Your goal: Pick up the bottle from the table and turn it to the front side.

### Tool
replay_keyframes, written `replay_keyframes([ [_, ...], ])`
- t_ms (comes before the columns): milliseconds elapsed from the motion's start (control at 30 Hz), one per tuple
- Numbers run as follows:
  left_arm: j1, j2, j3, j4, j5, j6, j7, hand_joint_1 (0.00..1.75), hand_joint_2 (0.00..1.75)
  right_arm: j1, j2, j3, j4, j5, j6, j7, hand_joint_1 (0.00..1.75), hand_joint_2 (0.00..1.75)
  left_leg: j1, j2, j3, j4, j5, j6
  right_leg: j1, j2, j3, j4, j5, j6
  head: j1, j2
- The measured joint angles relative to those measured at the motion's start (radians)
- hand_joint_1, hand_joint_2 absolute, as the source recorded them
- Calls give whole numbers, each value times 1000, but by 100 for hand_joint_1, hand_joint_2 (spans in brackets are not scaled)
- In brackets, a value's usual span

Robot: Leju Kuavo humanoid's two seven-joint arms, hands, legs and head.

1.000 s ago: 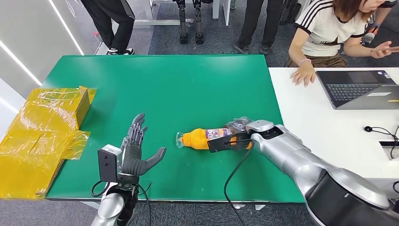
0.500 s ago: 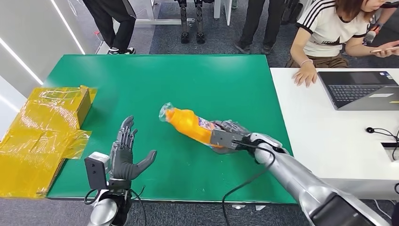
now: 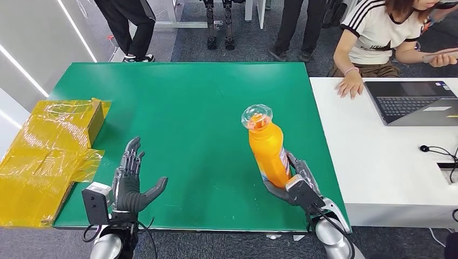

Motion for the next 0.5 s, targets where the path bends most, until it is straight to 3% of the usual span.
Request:
replay_keyframes([
  [233, -38, 4, 0, 3, 6, -39, 1, 0, 175, 4, 53, -58, -29, -2, 2, -31, 175, 175, 0, 0, 0, 0, 1, 0, 0, 0, 0, 0, 1, 0, 0, 0],
  [500, -199, 7, -10, 31, 47, -80, 33, 0, 175, -138, 98, -62, 96, -58, -10, -53, 175, 175, 0, 2, 0, 0, 4, -1, 0, 2, -1, 0, 4, -1, 0, 0],
])
